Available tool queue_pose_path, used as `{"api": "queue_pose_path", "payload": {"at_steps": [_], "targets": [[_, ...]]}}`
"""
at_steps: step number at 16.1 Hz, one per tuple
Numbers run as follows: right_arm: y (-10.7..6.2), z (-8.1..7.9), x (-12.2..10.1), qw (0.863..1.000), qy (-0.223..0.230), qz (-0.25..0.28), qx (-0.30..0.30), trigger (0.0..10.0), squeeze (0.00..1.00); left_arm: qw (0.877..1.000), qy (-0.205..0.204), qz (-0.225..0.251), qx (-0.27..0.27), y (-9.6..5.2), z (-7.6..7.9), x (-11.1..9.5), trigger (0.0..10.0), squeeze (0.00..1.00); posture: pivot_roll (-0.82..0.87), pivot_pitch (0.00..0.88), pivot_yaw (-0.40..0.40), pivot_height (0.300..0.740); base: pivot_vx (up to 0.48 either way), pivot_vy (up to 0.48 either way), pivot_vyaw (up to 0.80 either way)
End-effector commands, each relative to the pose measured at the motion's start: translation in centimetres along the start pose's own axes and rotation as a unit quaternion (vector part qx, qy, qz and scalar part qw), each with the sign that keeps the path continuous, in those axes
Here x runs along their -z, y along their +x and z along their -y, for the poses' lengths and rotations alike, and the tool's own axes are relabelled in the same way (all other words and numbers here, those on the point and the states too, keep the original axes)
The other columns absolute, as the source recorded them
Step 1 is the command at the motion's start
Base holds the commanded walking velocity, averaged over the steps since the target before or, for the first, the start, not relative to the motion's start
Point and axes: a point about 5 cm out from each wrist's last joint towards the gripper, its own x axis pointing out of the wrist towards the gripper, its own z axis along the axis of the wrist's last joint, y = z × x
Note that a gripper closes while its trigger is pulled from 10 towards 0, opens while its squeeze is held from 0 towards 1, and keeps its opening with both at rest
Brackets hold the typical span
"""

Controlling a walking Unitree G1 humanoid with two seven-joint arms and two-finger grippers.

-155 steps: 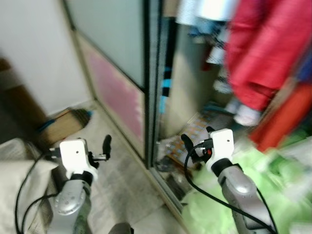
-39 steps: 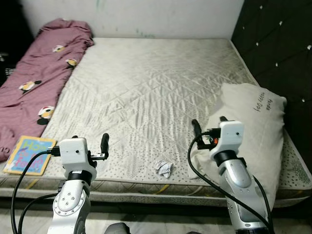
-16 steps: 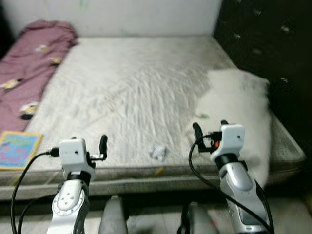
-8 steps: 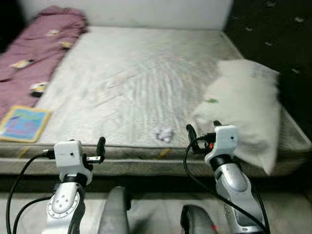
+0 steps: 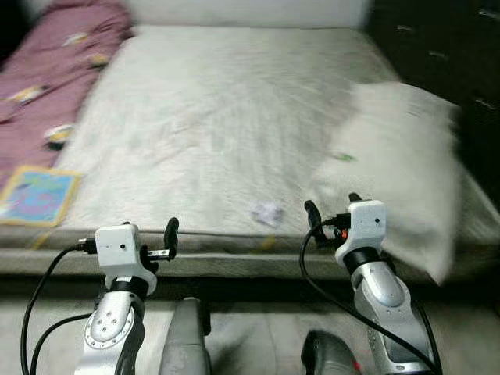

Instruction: Clean up the room

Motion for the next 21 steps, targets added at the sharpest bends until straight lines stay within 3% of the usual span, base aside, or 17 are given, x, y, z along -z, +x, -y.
{"api": "queue_pose_path", "payload": {"at_steps": [1, 7, 11, 14, 17, 21], "targets": [[0.1, -0.3, -0.5, 1.000, 0.000, 0.008, -0.011, 10.0, 0.00, 1.000, 0.004, 0.003, 0.003, 0.0, -0.1, -0.3, 10.0, 0.00, 0.03, 0.067, -0.004, 0.629, 0.270, 0.000, 0.46], [0.2, -0.4, -0.2, 1.000, 0.007, -0.001, -0.016, 10.0, 0.00, 1.000, 0.003, 0.002, 0.005, 0.0, -0.1, -0.3, 10.0, 0.00, 0.03, 0.063, -0.001, 0.629, 0.279, 0.000, 0.00], [0.9, -1.1, -0.6, 0.999, 0.029, -0.004, -0.045, 10.0, 0.00, 1.000, 0.010, 0.000, -0.025, 0.1, -0.6, -0.3, 10.0, 0.00, 0.05, 0.072, -0.007, 0.629, 0.000, 0.000, 0.00], [0.9, -1.5, -0.5, 0.997, 0.034, -0.009, -0.066, 10.0, 0.00, 0.998, 0.018, -0.011, -0.051, -0.2, -0.8, -0.5, 10.0, 0.00, 0.06, 0.090, -0.011, 0.599, 0.000, 0.000, 0.00], [0.8, -1.8, -0.1, 0.996, 0.035, -0.025, -0.082, 10.0, 0.00, 0.999, 0.014, -0.012, -0.035, -0.7, -1.0, -0.4, 10.0, 0.00, 0.07, 0.108, -0.016, 0.569, 0.000, 0.000, 0.00], [0.9, -2.4, 0.3, 0.993, 0.046, -0.043, -0.096, 10.0, 0.00, 0.999, 0.016, -0.021, -0.036, -1.6, -1.0, -0.7, 10.0, 0.00, 0.09, 0.146, -0.013, 0.564, 0.000, 0.000, 0.00]]}}
